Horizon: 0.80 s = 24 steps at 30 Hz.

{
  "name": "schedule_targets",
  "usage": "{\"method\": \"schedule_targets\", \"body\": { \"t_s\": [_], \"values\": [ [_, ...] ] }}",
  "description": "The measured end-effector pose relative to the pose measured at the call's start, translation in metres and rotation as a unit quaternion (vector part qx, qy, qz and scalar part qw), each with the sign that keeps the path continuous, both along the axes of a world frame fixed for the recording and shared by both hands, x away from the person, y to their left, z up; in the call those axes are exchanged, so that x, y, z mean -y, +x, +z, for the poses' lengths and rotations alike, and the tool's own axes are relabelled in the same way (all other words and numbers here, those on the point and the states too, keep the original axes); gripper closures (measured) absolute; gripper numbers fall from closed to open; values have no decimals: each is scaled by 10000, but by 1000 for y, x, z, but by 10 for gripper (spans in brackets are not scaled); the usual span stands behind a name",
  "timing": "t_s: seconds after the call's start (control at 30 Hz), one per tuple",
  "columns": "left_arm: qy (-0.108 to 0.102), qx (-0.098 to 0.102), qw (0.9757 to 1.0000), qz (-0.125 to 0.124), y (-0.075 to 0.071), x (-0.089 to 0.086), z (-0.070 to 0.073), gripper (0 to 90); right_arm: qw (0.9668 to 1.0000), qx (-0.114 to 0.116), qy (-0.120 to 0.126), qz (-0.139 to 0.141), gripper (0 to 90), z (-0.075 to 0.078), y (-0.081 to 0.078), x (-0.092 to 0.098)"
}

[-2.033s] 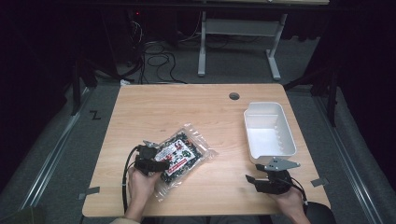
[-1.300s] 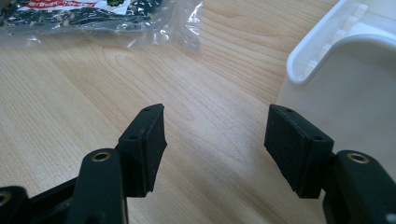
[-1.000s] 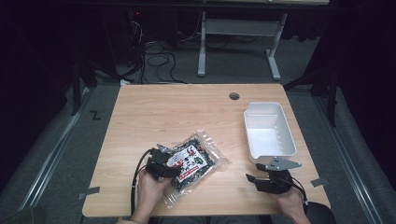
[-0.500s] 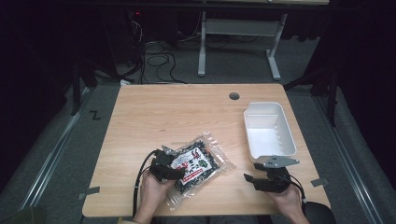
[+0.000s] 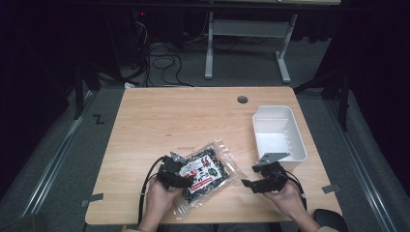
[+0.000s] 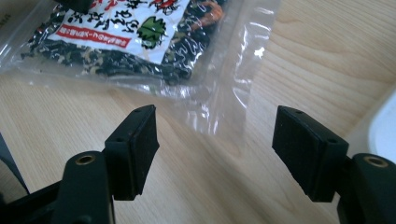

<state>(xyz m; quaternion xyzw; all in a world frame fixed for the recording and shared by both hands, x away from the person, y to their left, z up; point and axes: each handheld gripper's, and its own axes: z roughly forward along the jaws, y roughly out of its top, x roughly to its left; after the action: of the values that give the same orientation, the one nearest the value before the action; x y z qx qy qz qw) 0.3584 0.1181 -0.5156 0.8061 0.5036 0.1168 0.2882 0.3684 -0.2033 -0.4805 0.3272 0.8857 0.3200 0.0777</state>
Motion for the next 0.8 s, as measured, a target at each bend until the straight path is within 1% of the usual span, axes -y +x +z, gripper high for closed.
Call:
{"method": "schedule_targets", "body": {
  "t_s": [0.03,0.07,0.1,0.13,0.17,0.2,0.27,0.3,0.33,0.37,0.4,0.47,0.5,0.53,0.57,0.63,0.67,0.7,0.73,0.77,0.8],
  "values": [
    [23,39,10000,-32,0,0,0,259,10000,-30,-52,-9,316,1,2,-4],
    [23,39,10000,-32,0,0,0,260,9999,-58,-108,6,315,2,5,-8],
    [14,3,10000,-25,0,1,0,260,9999,-58,-108,6,315,2,5,-8],
    [14,-3,10000,-30,0,1,0,260,9999,-75,-149,-30,314,3,8,-11],
    [33,33,10000,-57,0,1,0,260,9997,-104,-200,-56,316,4,11,-15],
    [38,30,10000,-64,0,1,0,260,9996,-192,-185,-58,328,4,14,-18],
    [33,26,9999,-92,0,2,0,259,9987,-406,-277,-143,333,4,19,-26],
    [37,25,9999,-103,0,2,0,260,9982,-472,-328,-182,336,4,22,-30],
    [37,23,9999,-112,0,2,0,259,9972,-548,-462,-218,337,3,26,-38],
    [37,23,9999,-119,0,2,0,259,9972,-548,-462,-218,337,3,26,-38],
    [39,21,9999,-125,0,2,0,259,9967,-593,-504,-227,337,2,29,-41],
    [37,17,9999,-132,0,2,0,258,9949,-674,-717,-232,342,0,37,-48],
    [44,24,9999,-132,0,2,0,257,9936,-703,-836,-270,344,0,40,-51],
    [60,32,9999,-134,0,2,0,256,9922,-788,-928,-279,344,-3,46,-56],
    [60,32,9999,-134,0,2,0,255,9909,-812,-1025,-319,344,-4,48,-58],
    [79,13,9999,-116,-1,3,1,252,9894,-912,-1073,-367,346,-7,52,-61],
    [96,14,9999,-117,-1,4,1,252,9894,-912,-1073,-367,346,-7,52,-61],
    [115,21,9999,-114,-1,4,1,243,9876,-1010,-1129,-408,347,-10,56,-63],
    [136,30,9998,-114,-1,4,1,243,9876,-1010,-1129,-408,347,-10,56,-63],
    [178,39,9998,-119,-1,5,1,230,9863,-1068,-1184,-426,351,-14,61,-64],
    [224,61,9997,-123,-1,6,2,220,9850,-1153,-1190,-487,356,-16,62,-65]
  ]
}}
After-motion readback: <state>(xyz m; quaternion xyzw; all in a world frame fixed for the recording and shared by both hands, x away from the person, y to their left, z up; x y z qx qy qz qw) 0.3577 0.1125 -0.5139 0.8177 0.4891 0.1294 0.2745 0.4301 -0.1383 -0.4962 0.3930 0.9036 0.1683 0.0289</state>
